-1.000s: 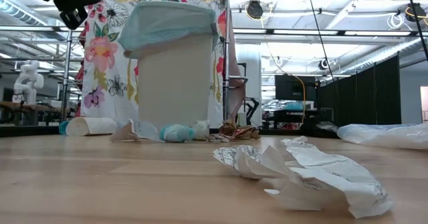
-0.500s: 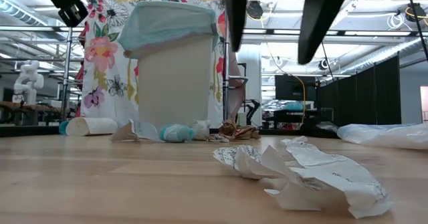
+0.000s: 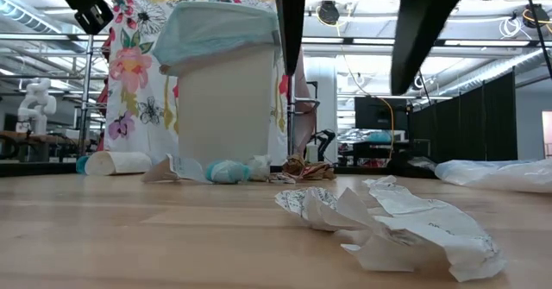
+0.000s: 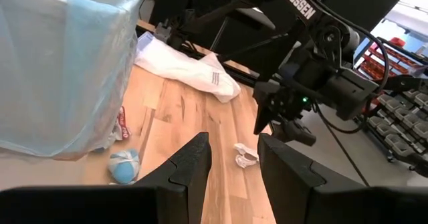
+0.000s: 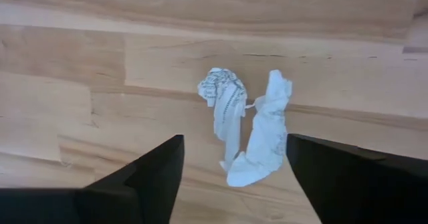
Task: Place trash/remove bag and relplace
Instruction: Put the white paper into the white trash bin
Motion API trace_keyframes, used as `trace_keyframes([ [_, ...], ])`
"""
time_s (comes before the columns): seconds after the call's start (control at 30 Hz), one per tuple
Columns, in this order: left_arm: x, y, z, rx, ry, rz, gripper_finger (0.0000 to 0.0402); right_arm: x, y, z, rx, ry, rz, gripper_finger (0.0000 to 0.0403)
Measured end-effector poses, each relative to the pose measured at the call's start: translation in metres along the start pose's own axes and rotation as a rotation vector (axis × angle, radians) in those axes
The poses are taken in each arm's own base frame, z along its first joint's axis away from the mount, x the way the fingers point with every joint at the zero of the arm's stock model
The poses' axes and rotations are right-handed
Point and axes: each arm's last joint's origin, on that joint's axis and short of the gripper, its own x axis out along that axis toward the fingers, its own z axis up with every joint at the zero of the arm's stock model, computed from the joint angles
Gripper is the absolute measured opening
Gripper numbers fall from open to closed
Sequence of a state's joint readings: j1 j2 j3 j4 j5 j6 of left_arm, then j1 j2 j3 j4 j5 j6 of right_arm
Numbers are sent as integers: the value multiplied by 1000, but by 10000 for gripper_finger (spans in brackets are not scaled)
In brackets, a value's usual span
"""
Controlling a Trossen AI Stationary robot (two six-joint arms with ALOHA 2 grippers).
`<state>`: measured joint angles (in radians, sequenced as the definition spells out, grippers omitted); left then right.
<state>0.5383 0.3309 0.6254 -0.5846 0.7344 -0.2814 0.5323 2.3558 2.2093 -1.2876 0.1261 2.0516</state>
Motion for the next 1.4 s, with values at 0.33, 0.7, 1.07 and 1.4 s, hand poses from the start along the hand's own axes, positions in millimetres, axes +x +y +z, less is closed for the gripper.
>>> trace_keyframes([
  [0.33,0,0,0,0,0,0,130,28,0,-3,-10,20,36,337],
  [0.7,0,0,0,0,0,0,130,76,-12,12,35,148,-51,319],
  [1.07,0,0,0,0,0,0,130,70,-8,34,-68,123,-67,16],
  [1.4,0,0,0,10,-5,14,130,-24,-15,96,-141,-53,-6,1],
])
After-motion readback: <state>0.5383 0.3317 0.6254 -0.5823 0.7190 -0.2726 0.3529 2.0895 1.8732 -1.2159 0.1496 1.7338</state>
